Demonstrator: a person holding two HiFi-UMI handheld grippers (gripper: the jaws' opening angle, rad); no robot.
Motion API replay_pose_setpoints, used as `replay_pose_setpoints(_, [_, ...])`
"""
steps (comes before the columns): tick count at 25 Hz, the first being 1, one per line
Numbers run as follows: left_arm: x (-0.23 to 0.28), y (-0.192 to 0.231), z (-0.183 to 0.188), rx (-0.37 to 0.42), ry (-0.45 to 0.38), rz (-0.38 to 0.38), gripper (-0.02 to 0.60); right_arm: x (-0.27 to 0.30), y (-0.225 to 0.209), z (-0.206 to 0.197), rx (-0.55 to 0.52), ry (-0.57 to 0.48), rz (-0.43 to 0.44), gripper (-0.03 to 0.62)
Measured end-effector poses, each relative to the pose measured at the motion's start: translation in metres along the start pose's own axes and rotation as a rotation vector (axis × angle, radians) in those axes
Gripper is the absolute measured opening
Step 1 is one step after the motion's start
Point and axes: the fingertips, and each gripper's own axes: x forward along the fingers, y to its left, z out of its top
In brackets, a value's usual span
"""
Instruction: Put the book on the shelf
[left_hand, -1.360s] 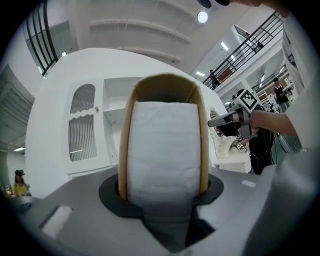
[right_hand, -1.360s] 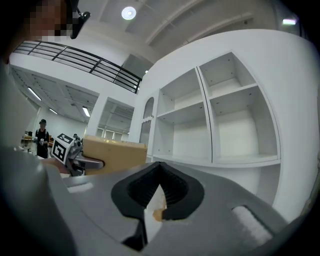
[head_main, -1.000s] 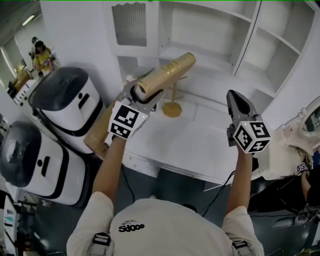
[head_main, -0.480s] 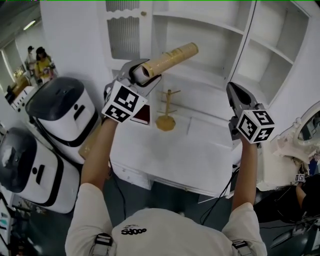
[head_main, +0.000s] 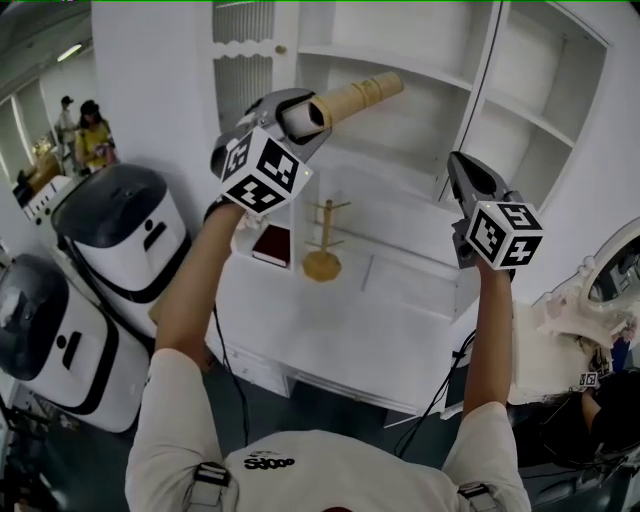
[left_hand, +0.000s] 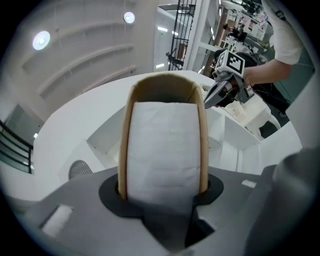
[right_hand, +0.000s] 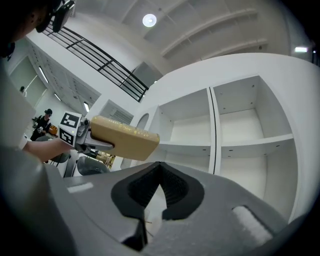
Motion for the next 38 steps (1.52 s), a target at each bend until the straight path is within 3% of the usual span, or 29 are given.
replay_pose_setpoints(3, [0.009, 0.013, 0.010, 0.070, 0.014, 0.028, 0.247, 0.003, -0.010, 0.004, -0.014, 0.002, -0.015, 0.002])
replay_pose_setpoints(12, [0.025, 0.038, 0.053, 0.164, -0.019, 0.063, 0.245, 0.008, -0.009, 0.019, -0.046, -0.016, 0.001, 0.002])
replay_pose_setpoints(18, [0.055, 0.051, 0.071, 0.350, 0.029, 0.103, 0.245, 0.008, -0.009, 0.013, -0.042, -0.008, 0.002, 0.002])
replay_pose_setpoints(24, [0.101, 0.044, 0.068, 0.513, 0.116, 0.031, 0.245, 0.004, -0.015, 0.001, -0.043, 0.012, -0.008, 0.002])
replay_pose_setpoints(29, [0.133, 0.045, 0.066, 0.584, 0.156, -0.001, 0.245, 0.001, -0.025, -0.002, -0.057, 0.021, -0.024, 0.002])
replay_pose_setpoints(38, [0.198, 0.047, 0.061, 0.598, 0.208, -0.069, 0.247, 0.014, -0.035, -0.016, -0.086, 0.040, 0.004, 0.002])
